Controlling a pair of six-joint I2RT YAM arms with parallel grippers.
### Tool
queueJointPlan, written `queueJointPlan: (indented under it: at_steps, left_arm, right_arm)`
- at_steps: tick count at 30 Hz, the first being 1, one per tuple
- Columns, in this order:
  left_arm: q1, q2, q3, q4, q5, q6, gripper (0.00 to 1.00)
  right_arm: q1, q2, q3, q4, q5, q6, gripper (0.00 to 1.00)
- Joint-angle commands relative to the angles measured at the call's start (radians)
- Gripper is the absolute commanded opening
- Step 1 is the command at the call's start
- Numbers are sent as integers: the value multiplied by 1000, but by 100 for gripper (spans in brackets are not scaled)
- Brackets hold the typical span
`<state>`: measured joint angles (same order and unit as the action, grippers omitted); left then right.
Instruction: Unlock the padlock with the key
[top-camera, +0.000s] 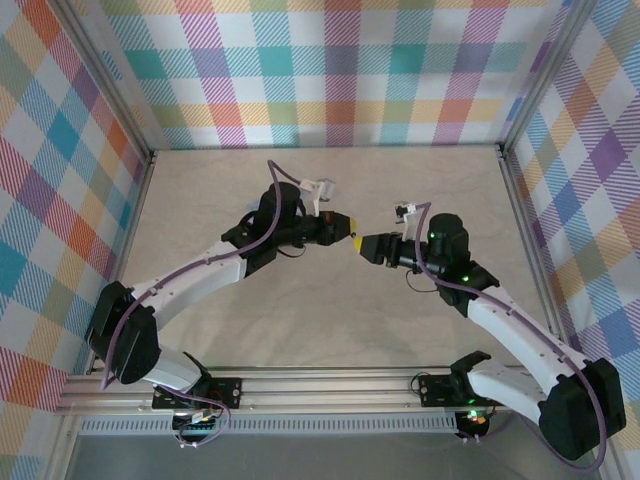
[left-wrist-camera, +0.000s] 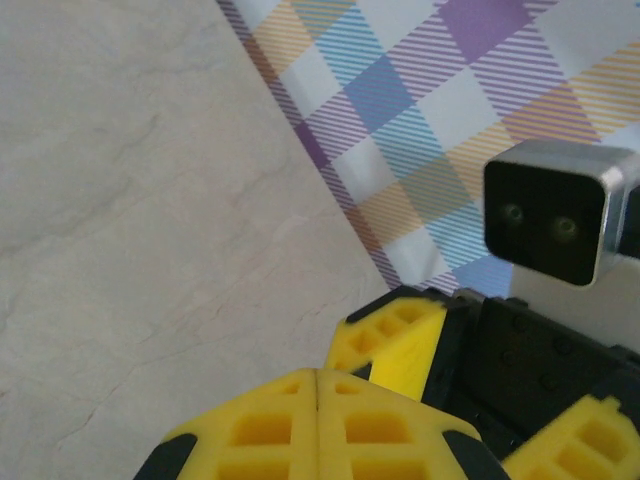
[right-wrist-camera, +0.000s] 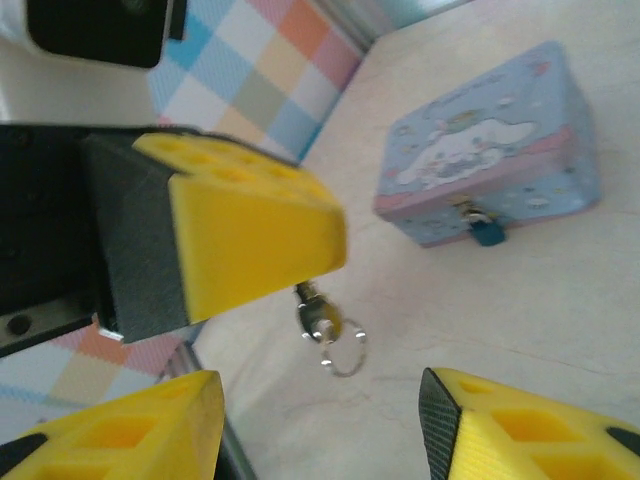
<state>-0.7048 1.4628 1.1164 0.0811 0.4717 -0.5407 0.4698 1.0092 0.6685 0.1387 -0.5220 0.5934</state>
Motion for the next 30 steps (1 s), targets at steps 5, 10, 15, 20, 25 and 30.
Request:
queueJointPlan:
  at_steps: [5,10,15,20,25,30]
  left_arm:
    - [-3,-28,22,8,50,19,0]
    - [-3,-29,16,16,53,15,0]
    - [-4,-31,11,22,56,12,0]
    - [-4,-30,7,29,54,7,0]
    - [-3,-28,5,34,53,5,0]
    - [-3,-24,5,39,57,1,0]
  right_arm:
    - [-3,71,16,132,-130,35,53]
    - [-2,72,15,156,-87,51,50]
    - [-6,65,4,169,-66,63,46]
    - [-10,72,2,178,-76,72,36]
    - [-11,72,3,175,-73,72,26]
    - [-11,77,9,159,-79,68,12]
